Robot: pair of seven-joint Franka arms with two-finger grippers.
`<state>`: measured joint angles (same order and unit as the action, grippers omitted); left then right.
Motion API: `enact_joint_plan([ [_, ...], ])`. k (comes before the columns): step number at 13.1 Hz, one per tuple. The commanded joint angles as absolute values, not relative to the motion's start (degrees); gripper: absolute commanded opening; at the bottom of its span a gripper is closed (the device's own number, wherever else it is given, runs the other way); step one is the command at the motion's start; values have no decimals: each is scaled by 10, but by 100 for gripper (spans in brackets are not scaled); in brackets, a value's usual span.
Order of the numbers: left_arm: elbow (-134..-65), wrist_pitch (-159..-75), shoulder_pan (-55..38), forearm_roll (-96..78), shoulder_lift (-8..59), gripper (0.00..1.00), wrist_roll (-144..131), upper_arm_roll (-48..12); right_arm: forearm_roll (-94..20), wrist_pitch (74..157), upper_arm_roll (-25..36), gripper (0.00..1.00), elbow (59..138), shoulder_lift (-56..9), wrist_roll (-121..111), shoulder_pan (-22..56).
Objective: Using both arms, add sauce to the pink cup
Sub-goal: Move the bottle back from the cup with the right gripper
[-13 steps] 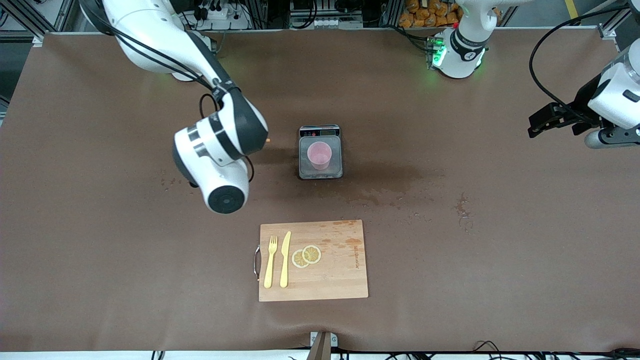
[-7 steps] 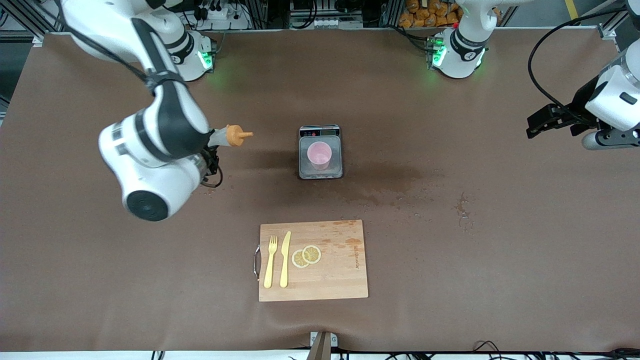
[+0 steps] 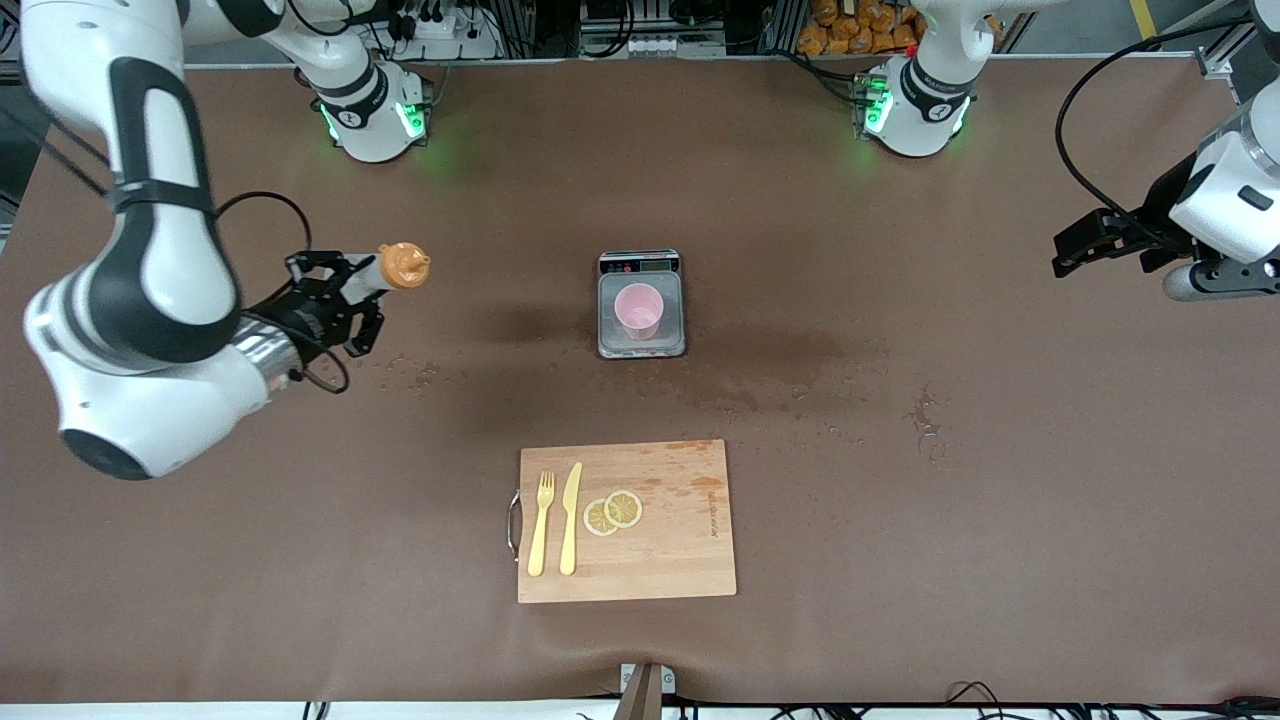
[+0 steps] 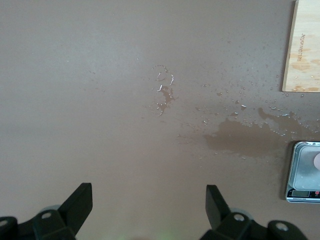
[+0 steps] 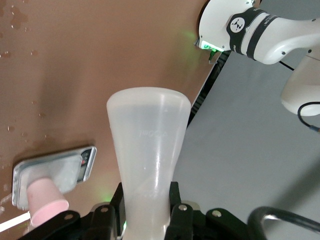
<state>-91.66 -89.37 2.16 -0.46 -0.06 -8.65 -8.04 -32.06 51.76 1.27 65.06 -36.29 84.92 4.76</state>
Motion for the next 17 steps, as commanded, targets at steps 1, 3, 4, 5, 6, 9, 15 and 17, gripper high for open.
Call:
enact_joint_plan([
  [1, -916, -892, 20, -16, -4, 100, -83, -77, -351, 492, 3, 0, 666, -349, 790, 4],
  [3, -914, -891, 20, -16, -4, 100, -83, -77, -352, 483, 2, 0, 684, -348, 726, -23],
  [4, -914, -892, 21, -16, -4, 100, -81, -77, -352, 480, 2, 0, 693, -347, 682, -39],
  [5, -913, -891, 22, -16, -4, 100, -80, -77, -352, 476, 2, 0, 702, -348, 645, -57],
  [6, -913, -892, 22, -16, -4, 100, -79, -77, -352, 476, 2, 0, 712, -349, 603, -74],
  [9, -912, -892, 20, -16, -4, 100, -82, -77, -351, 482, 4, 0, 731, -358, 499, -118],
  [15, -914, -892, 19, -15, -2, 100, -82, -77, -342, 502, 5, 0, 736, -418, 355, -180],
  [17, -914, -892, 19, -13, -2, 100, -82, -77, -338, 521, 6, 0, 736, -446, 331, -185],
])
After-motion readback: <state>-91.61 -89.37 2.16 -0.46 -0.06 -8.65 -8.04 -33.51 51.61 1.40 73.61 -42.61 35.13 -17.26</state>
